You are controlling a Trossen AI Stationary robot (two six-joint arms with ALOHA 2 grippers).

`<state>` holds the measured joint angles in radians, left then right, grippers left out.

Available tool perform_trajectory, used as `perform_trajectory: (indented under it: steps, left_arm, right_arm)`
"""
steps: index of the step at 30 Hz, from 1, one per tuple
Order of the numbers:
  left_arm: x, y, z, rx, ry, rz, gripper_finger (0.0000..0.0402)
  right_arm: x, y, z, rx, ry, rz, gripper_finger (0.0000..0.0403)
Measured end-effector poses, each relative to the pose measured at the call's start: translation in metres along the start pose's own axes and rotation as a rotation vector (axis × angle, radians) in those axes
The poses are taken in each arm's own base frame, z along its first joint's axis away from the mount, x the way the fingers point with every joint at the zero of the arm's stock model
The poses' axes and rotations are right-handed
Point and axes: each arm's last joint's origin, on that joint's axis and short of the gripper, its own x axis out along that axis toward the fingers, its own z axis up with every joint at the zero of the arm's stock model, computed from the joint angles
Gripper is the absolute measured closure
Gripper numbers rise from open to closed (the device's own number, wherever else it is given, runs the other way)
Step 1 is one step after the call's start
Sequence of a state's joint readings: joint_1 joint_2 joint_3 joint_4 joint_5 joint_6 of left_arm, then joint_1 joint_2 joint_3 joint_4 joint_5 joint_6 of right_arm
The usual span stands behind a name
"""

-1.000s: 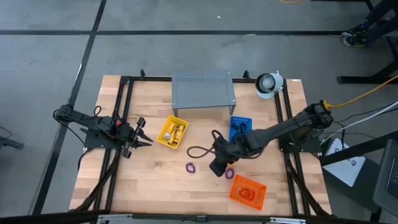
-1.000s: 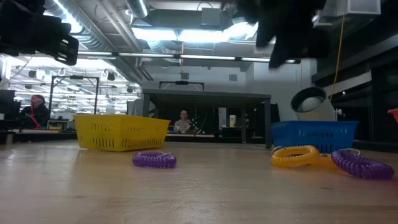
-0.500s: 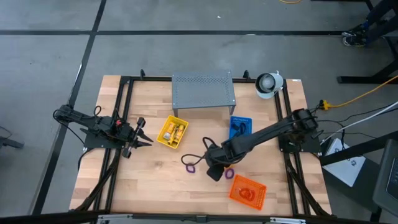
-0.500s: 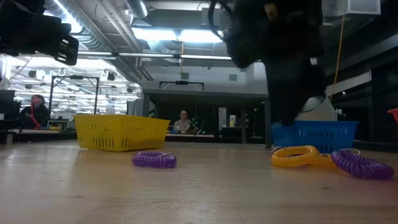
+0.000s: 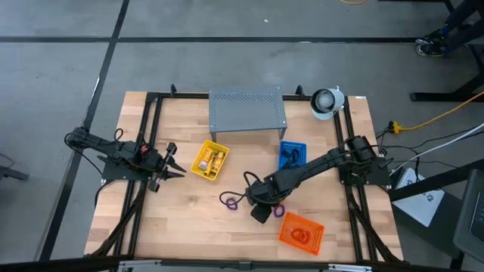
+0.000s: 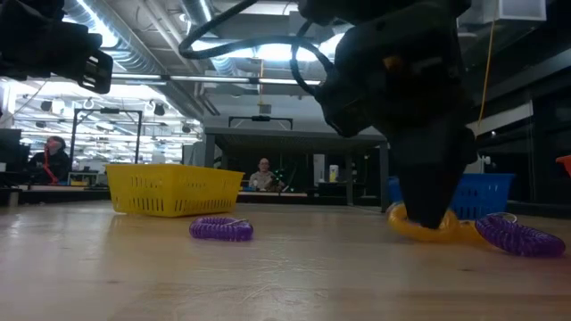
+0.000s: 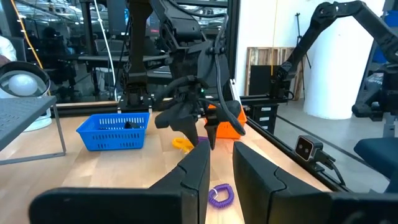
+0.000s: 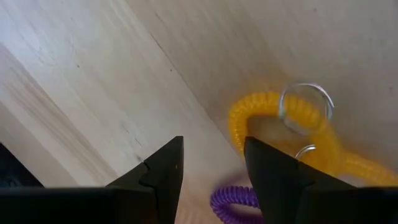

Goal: Pick & Place Office Desk Supplies
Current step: Put the yellow spring keychain into the orange bin

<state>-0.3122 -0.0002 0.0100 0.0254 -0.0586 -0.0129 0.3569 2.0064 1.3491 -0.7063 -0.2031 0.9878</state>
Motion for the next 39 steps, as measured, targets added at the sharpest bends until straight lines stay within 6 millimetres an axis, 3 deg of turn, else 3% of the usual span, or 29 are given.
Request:
perform_trajectory:
  steps: [22,31,35,39]
  left_arm:
    - [0.0,0.0,0.0,0.0,0.0,0.0,0.0338]
    - [0.0,0.0,0.0,0.0,0.0,0.0,0.0334]
    - [0.0,0.0,0.0,0.0,-0.001,0.0,0.0336]
    - [0.0,0.0,0.0,0.0,-0.001,0.0,0.0334]
  right_arm:
    - [-0.003,-0.007,0.011,0.055,-0.042,-0.01,0.0232]
    - [0.011,-0.003,0.007,0.079,0.006,-0.003,0.0235]
    - [0.013,-0.005,0.008,0.099,0.008,-0.015,0.026]
    - [0.012,-0.008,0.011,0.113,0.008,-0.026,0.0333]
